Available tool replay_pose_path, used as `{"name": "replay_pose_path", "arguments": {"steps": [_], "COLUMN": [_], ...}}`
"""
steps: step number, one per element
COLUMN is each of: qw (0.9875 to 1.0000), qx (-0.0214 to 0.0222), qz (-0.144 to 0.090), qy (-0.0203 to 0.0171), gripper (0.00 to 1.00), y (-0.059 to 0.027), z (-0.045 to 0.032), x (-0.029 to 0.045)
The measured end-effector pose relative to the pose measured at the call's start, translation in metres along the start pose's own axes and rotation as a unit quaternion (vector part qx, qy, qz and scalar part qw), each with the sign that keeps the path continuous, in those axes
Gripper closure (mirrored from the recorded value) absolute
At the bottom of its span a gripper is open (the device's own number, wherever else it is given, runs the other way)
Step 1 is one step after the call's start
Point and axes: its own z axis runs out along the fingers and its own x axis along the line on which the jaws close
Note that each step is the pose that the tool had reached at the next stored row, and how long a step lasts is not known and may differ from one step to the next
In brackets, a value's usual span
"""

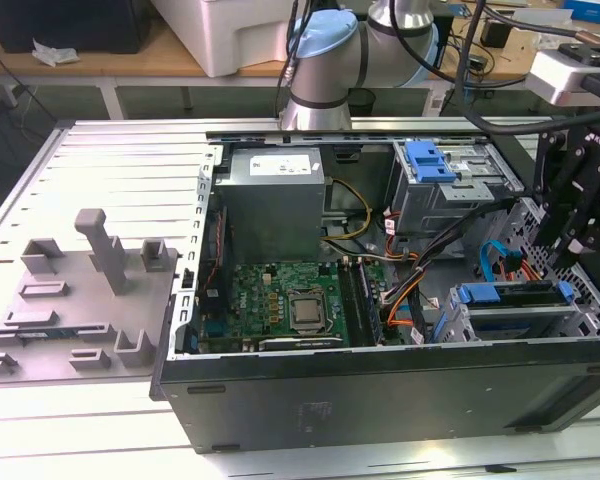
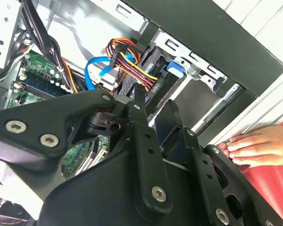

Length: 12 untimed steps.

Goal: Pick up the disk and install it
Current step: 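Insert the second disk wire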

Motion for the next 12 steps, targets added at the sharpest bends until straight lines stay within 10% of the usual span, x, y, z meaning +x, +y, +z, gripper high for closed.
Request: {"name": "replay_pose_path", "arguments": {"steps": [12], "qw": [1.0000], "qx": [0.0008], "qz": [-0.002], "qy": [0.0068], "gripper": [0.64], "y": [0.0209], "z": [0.0028], "x": [-0.0082]}}
